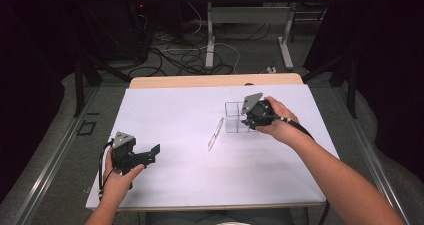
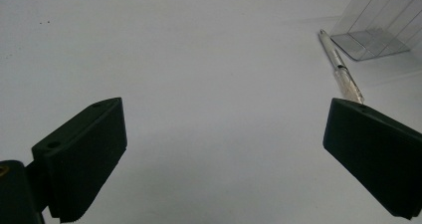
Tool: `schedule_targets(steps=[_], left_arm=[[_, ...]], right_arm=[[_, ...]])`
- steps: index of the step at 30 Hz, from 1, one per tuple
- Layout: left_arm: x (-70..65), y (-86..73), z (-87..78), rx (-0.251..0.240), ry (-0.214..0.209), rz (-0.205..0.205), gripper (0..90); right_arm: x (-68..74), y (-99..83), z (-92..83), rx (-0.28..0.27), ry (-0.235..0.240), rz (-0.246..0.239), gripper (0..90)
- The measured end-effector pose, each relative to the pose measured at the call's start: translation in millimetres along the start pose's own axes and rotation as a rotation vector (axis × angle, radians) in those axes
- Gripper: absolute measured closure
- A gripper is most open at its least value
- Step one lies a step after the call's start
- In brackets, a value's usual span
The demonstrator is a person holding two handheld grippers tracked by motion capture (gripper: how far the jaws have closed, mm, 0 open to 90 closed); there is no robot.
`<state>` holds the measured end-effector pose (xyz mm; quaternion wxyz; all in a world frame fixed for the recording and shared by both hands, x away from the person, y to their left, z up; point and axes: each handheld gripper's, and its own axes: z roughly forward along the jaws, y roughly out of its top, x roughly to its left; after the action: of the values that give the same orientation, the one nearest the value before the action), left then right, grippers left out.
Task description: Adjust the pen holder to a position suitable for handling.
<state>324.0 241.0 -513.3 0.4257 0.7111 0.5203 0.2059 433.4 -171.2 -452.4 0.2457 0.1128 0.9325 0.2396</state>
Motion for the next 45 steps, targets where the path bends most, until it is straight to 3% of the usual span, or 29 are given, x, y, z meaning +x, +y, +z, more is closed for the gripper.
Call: schedule_targets(steps=[4, 12, 16, 22, 31, 37, 42, 45], left_arm=[[-0.2, 0.0, 0.4, -0.003, 0.000, -0.001, 3.6], [-1.2, -0.1, 0.4, 0.000, -0.002, 0.003, 3.7], [-1.6, -0.6, 1.0, -0.006, 0.001, 0.002, 3.7], [-2.1, -0.8, 1.1, -0.007, -0.004, -0.003, 4.3], [-2.7, -1.2, 2.1, 0.012, -0.007, 0.002, 5.6], [-3.7, -1.3, 2.8, 0.017, -0.008, 0.006, 5.9], [-5.1, -1.4, 2.9, 0.010, -0.020, -0.028, 6.5], [-6.7, -1.0, 3.6, 0.011, -0.019, -0.027, 6.8]], right_arm=[[7.4, -1.9, -7.2, -0.023, -0.051, 0.013, 50.8], [24.8, -6.3, -18.3, -0.075, -0.063, 0.103, 44.9], [37.9, -11.5, -20.9, -0.109, -0.077, 0.173, 43.7], [49.6, -25.7, -22.6, -0.166, -0.062, 0.301, 40.6], [56.1, -56.1, -33.4, -0.280, -0.144, 0.524, 27.1], [61.7, -80.0, -41.8, -0.318, -0.197, 0.598, 25.8], [66.4, -100.7, -46.4, -0.335, -0.219, 0.659, 20.7], [67.9, -111.1, -48.6, -0.352, -0.247, 0.681, 16.6]])
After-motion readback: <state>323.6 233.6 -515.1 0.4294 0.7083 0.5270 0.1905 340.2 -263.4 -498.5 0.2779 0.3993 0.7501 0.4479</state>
